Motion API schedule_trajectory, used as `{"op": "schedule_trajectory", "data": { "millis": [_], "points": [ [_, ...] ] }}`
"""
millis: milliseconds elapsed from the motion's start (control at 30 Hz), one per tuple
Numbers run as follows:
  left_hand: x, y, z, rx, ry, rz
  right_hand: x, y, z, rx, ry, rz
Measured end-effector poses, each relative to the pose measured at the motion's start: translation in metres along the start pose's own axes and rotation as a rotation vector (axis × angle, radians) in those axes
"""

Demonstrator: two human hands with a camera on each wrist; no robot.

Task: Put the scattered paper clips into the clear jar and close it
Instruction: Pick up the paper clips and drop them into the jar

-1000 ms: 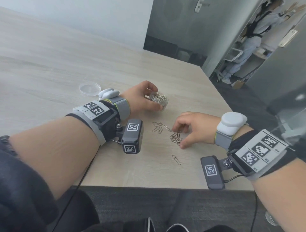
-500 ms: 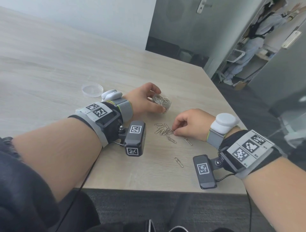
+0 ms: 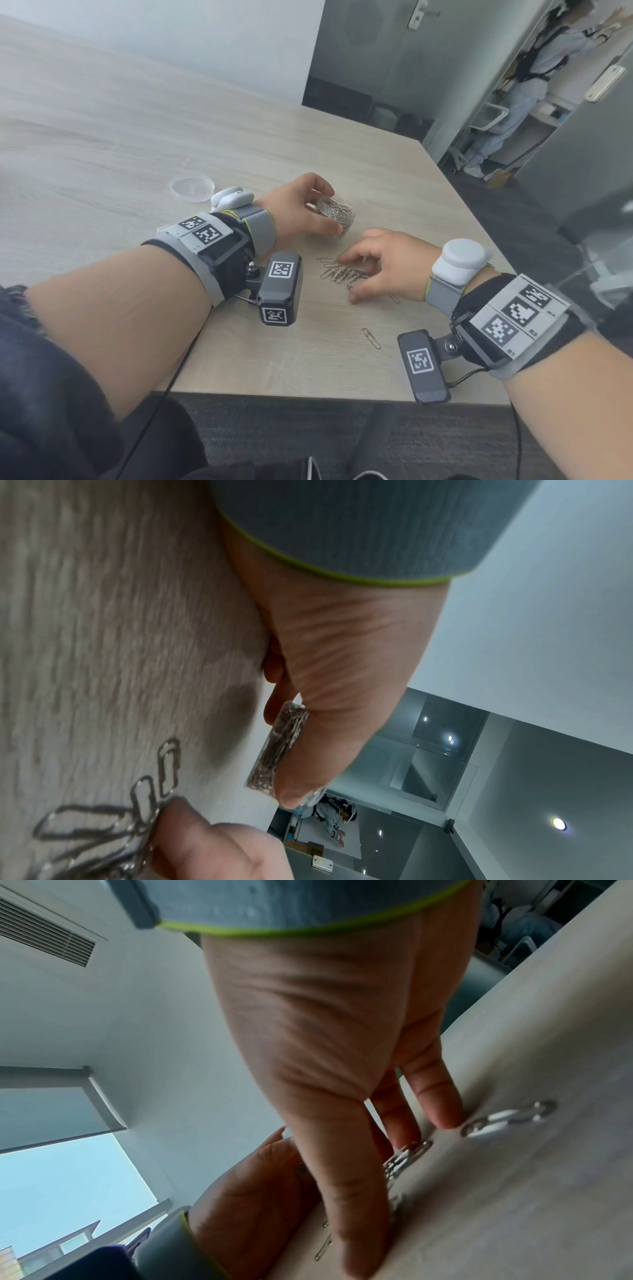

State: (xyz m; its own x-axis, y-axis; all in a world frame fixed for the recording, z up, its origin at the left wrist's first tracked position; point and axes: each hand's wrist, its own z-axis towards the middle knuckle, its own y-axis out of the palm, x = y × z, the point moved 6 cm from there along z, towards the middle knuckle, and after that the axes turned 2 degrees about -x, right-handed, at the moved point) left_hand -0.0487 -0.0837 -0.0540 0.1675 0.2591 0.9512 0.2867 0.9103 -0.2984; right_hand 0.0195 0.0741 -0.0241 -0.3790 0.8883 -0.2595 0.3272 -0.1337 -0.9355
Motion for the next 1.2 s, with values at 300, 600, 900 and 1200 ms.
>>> {"op": "schedule_trajectory", "data": {
  "millis": [300,600,900,1200],
  "points": [
    [0.003,0.0,-0.004,-0.018,-0.017,0.001,-0.003,-0.004,0.008,0.035,-0.02,-0.05],
    [0.002,0.0,-0.003,-0.019,-0.021,-0.002,-0.004,-0.003,0.014,0.041,0.047,-0.069],
    [0.003,0.004,-0.005,-0.025,-0.031,-0.035,0.01,-0.04,0.016,0.27,0.039,0.349],
    [0.006,0.004,-0.007,-0.057,-0.037,-0.015,0.0,-0.062,0.038,0.641,0.015,0.473]
  ]
}}
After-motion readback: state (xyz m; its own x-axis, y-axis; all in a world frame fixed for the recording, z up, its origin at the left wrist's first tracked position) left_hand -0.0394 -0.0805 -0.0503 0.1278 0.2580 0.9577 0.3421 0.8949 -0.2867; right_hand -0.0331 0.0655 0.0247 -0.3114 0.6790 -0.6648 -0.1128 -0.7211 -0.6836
